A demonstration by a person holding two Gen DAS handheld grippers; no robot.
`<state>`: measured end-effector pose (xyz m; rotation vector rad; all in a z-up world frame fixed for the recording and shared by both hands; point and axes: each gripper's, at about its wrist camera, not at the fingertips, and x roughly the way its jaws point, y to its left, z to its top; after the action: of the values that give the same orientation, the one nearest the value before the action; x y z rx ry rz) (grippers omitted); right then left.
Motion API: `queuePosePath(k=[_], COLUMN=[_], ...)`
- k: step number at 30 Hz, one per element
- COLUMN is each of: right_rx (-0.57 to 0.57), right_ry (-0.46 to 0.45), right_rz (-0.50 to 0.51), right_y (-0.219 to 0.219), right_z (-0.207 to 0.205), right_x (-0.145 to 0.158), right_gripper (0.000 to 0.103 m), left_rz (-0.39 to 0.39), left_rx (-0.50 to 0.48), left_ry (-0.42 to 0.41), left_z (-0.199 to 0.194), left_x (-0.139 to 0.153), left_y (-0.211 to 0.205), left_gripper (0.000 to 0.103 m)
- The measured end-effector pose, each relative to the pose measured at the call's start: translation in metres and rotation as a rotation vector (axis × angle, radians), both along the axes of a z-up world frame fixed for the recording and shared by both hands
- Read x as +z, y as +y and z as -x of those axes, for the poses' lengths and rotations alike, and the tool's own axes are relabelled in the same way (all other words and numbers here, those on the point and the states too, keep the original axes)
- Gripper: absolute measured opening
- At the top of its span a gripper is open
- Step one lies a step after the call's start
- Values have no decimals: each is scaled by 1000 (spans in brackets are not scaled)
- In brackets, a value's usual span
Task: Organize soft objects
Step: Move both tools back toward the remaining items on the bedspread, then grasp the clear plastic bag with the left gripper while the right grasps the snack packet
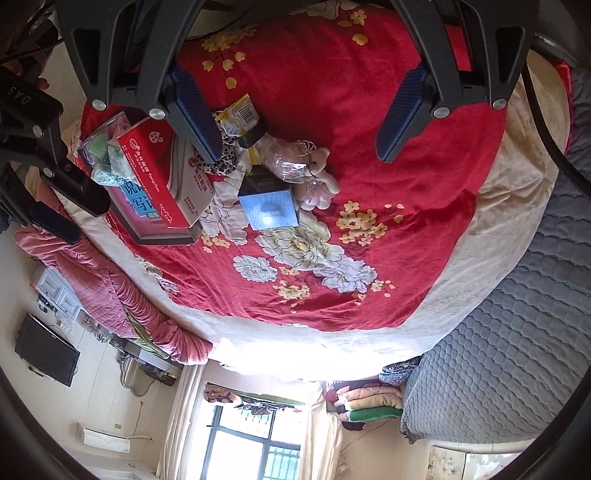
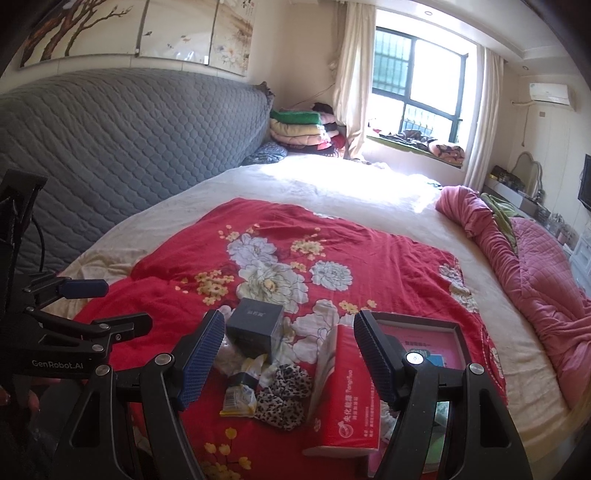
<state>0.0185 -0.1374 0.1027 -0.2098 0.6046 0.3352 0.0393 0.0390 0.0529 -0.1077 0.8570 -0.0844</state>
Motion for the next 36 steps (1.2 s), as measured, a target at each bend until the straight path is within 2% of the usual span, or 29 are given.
queuePosePath(k=[6, 12, 19, 28, 32, 36], right_rx=[31, 76, 115, 129, 142, 147], right_ry=[37, 97, 180, 255, 255, 267], right_rz=[13, 40, 75, 97, 108, 134], right_y=[11, 26, 40, 36, 42, 49], right_z=[-6, -11, -19, -29, -35, -41], right_x=[-19, -51, -100, -146, -160, -180], right_gripper=[74, 74, 74, 74, 74, 74], left_rz=[24, 73, 123, 193, 236, 281], left_rx=[33, 28, -13, -44, -37, -40], left_ry=[24, 67, 139, 217, 245, 268], left_z=[-4, -12, -27, -68, -84, -95], left_x=[-16, -41, -77, -111, -124, -133], left_y=[19, 27, 15, -2, -4, -3], left_gripper=[85, 89, 89, 89, 89, 83])
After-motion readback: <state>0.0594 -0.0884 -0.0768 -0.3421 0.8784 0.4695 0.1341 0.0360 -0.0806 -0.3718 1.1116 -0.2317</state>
